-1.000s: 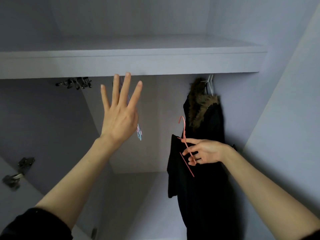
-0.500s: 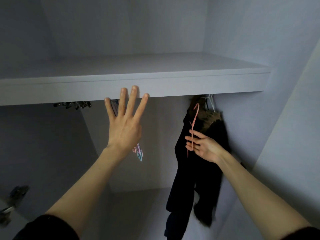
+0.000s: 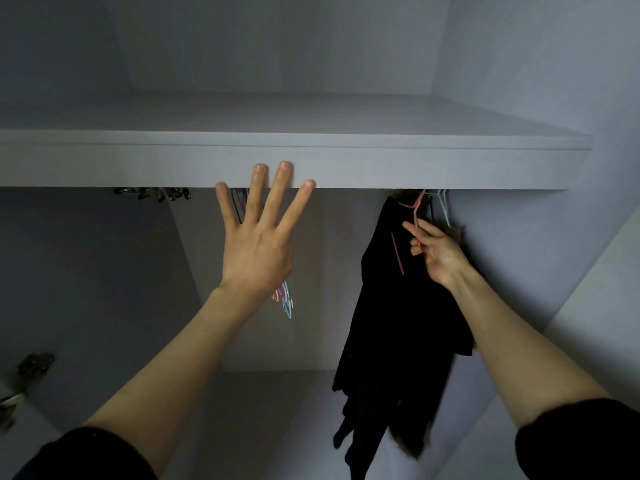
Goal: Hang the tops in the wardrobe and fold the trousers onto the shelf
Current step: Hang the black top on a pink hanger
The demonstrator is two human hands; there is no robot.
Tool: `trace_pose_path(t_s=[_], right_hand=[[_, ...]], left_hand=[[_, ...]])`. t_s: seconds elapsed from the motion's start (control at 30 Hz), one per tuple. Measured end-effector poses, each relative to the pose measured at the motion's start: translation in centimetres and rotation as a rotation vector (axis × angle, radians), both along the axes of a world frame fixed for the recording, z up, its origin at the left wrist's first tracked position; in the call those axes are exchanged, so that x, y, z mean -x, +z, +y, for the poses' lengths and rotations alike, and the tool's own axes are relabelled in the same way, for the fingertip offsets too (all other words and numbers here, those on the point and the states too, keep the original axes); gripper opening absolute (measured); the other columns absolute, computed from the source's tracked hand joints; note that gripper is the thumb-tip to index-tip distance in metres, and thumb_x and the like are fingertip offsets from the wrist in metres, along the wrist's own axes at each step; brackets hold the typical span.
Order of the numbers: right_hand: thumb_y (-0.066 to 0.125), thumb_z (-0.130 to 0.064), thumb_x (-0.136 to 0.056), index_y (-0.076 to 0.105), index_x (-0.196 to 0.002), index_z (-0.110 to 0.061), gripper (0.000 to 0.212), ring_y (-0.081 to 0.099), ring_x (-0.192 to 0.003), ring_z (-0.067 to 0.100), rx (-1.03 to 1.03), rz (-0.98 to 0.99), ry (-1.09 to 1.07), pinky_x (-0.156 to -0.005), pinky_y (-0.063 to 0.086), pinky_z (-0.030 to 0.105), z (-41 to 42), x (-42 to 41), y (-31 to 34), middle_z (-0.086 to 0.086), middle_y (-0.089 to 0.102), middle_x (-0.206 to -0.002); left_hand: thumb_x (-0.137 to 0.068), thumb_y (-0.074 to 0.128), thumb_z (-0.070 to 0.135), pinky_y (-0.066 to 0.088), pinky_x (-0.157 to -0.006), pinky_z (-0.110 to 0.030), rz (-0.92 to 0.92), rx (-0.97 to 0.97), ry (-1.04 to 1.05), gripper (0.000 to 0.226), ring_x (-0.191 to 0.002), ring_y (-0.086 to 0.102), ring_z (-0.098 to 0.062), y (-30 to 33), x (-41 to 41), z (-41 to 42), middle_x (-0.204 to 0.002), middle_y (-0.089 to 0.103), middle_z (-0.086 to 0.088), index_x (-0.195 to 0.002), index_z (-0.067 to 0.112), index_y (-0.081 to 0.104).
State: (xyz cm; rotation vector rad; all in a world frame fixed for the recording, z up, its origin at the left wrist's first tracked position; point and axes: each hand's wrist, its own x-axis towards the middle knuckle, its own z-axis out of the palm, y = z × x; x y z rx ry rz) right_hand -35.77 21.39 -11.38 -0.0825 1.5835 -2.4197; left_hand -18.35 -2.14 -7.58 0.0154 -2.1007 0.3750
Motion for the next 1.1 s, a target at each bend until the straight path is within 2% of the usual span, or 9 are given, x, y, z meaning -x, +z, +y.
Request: trace_pose_path(t_s=[0.37,0.47,0.63,0.77,0.83,0.87,0.93,1.03,1.1], right_hand=[[0.029,0.007,-0.097,0.036,-0.142,-0.003,0.046,0.042,-0.043,-0.001,-0.054,0.100,-0.020,-0.042,0.032,0.010,0.7,4.9,2.3,0.018,0.043,-0.143],[0.031,0.008,-0.097,0.039,-0.140,-0.004,0.045,0.038,-0.052,0.003,-0.093,0.063,-0.102,-0.040,0.029,0.010,0.1,6.1,2.4,0.018,0.046,-0.140],[0.040,0.005,-0.094,0.058,-0.122,-0.001,0.033,0.045,-0.051,0.006,-0.331,0.020,-0.374,-0.035,0.033,0.011,-0.3,7.6,1.1,0.015,0.067,-0.108],[0.039,0.006,-0.094,0.059,-0.121,0.002,0.034,0.045,-0.050,0.008,-0.330,0.017,-0.416,-0.034,0.032,0.011,-0.1,8.6,1.0,0.008,0.060,-0.079],[0.039,0.005,-0.094,0.061,-0.121,-0.002,0.035,0.052,-0.059,0.012,-0.400,0.043,-0.421,-0.046,0.044,0.013,-0.2,8.7,1.0,0.014,0.065,-0.093],[0.040,0.003,-0.094,0.062,-0.122,-0.005,0.037,0.060,-0.072,0.018,-0.516,0.091,-0.447,-0.063,0.052,0.018,-0.3,8.4,0.9,0.017,0.066,-0.105],[0.043,0.001,-0.092,0.056,-0.131,-0.010,0.043,0.060,-0.107,0.033,-0.910,0.285,-0.436,-0.094,0.046,0.032,-0.3,7.4,0.4,0.018,0.061,-0.124],[0.050,-0.002,-0.091,0.026,-0.147,-0.001,0.061,0.040,-0.131,0.036,-1.369,0.534,-0.217,-0.106,0.034,0.036,-0.3,6.0,-0.4,0.021,0.036,-0.146],[0.049,-0.004,-0.091,0.023,-0.145,0.003,0.060,0.028,-0.138,0.033,-1.414,0.520,-0.151,-0.111,0.029,0.036,-0.5,5.1,0.0,0.018,0.021,-0.153]], left_hand=[[-0.068,0.060,-0.004,-0.001,-0.104,-0.068,0.023,-0.004,0.057,0.095,-0.141,0.005,-0.039,-0.4,0.5,0.1,-0.156,0.011,-0.012,-0.150,0.019,0.015],[-0.067,0.062,-0.003,0.000,-0.103,-0.069,0.016,-0.003,0.065,0.097,-0.141,0.006,-0.040,-0.3,0.5,0.1,-0.155,0.011,-0.013,-0.149,0.018,0.015],[-0.066,0.063,-0.004,0.000,-0.103,-0.069,-0.005,-0.010,0.064,0.098,-0.141,0.003,-0.040,-0.3,0.4,0.1,-0.154,0.008,-0.012,-0.149,0.018,0.015],[-0.066,0.065,-0.003,0.000,-0.104,-0.069,-0.018,-0.015,0.078,0.101,-0.141,0.001,-0.039,-0.3,0.3,0.1,-0.155,0.005,-0.011,-0.149,0.019,0.012],[-0.066,0.065,-0.004,0.000,-0.104,-0.069,-0.028,-0.015,0.096,0.100,-0.141,0.002,-0.039,-0.3,0.4,0.2,-0.154,0.006,-0.012,-0.149,0.018,0.013],[-0.066,0.065,-0.004,0.000,-0.104,-0.069,-0.036,-0.019,0.102,0.101,-0.141,0.002,-0.039,-0.3,0.4,0.3,-0.154,0.006,-0.012,-0.149,0.019,0.012],[-0.066,0.064,-0.005,-0.001,-0.104,-0.068,-0.055,-0.027,0.116,0.103,-0.142,0.000,-0.039,-0.3,0.3,0.4,-0.155,0.004,-0.012,-0.149,0.019,0.010],[-0.065,0.064,-0.006,0.000,-0.105,-0.067,-0.082,-0.045,0.122,0.103,-0.142,0.000,-0.038,-0.2,0.0,0.7,-0.156,0.002,-0.012,-0.150,0.018,0.009],[-0.065,0.064,-0.008,0.001,-0.106,-0.066,-0.089,-0.079,0.121,0.103,-0.142,0.001,-0.038,-0.1,-0.2,1.1,-0.155,0.001,-0.012,-0.149,0.017,0.010]])
